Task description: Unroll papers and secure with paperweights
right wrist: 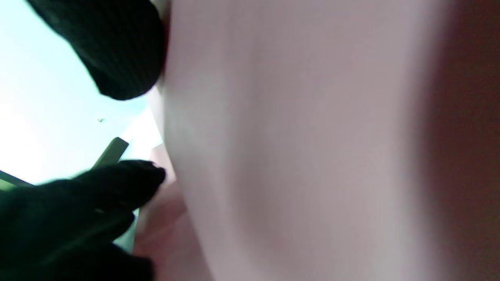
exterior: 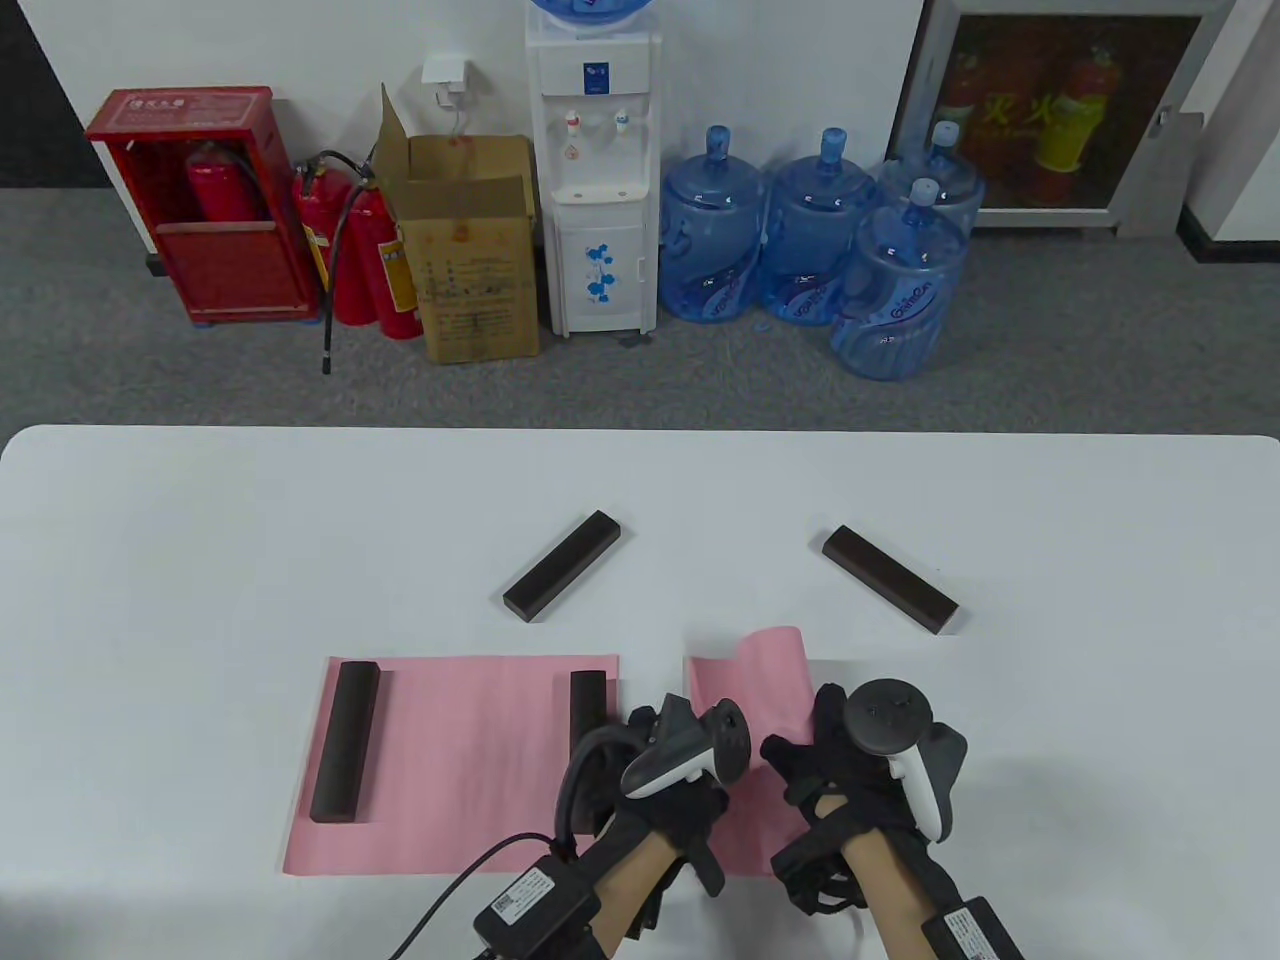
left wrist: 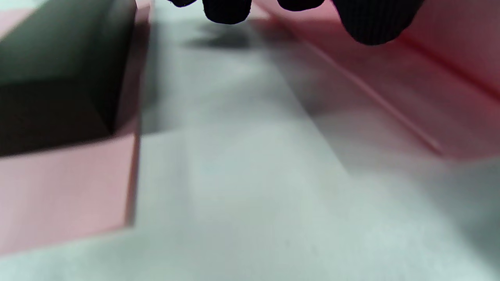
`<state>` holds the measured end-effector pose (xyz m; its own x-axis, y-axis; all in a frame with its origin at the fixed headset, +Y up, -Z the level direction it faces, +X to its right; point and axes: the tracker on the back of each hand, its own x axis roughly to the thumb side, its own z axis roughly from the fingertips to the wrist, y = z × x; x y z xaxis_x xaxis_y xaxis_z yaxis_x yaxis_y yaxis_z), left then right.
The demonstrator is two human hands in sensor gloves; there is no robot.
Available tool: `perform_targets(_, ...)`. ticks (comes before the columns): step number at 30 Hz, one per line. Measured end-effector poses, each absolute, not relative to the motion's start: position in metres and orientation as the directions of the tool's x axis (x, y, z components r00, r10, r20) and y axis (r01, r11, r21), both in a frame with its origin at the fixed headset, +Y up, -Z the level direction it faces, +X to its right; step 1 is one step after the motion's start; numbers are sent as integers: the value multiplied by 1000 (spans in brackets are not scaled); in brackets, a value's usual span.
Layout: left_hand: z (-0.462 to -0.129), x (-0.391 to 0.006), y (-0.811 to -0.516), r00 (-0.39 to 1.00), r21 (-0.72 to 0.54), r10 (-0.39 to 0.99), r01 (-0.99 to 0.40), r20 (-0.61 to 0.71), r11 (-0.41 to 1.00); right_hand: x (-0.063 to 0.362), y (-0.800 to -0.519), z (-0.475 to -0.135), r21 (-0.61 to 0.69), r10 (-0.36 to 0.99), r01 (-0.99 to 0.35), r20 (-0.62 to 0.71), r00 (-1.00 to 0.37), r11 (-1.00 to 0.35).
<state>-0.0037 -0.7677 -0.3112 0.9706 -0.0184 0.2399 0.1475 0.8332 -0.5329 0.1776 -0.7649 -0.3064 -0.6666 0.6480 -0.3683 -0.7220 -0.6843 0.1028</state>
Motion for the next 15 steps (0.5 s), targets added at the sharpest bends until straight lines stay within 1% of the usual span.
perform_targets(1, -311, -2, -771, 969, -533, -44, 171, 242, 829, 178, -765, -306, 101, 649, -723, -369, -665, -683)
perform_targets(3, -310, 0, -773, 961, -487, -81, 205, 264, 849, 177, -765, -306, 100, 650, -724, -370, -664, -682)
perform_targets(5, -309, -1, -774, 958, -467, -78, 206, 277, 860, 174, -762, -305, 89, 631, -699, -362, -686, -709)
perform_targets(7, -309, -2, -775, 963, -477, -55, 180, 263, 860, 170, -759, -303, 71, 584, -641, -344, -735, -765)
perform_targets(9, -309, -2, -776, 963, -473, -55, 179, 265, 862, 163, -755, -301, 39, 511, -547, -307, -803, -836)
perform_targets(11, -309, -2, -775, 962, -471, -59, 183, 266, 863, 153, -751, -297, -13, 351, -359, -242, -904, -933)
perform_targets(12, -309, -2, -775, 962, -471, -58, 182, 266, 863, 149, -749, -295, -37, 291, -290, -209, -934, -956)
perform_targets(13, -309, -3, -775, 962, -471, -56, 181, 266, 863, 143, -749, -294, -58, 221, -214, -140, -965, -975)
perform_targets(15, -309, -3, -775, 963, -470, -50, 175, 266, 865, 136, -749, -293, -56, 133, -130, -53, -990, -990)
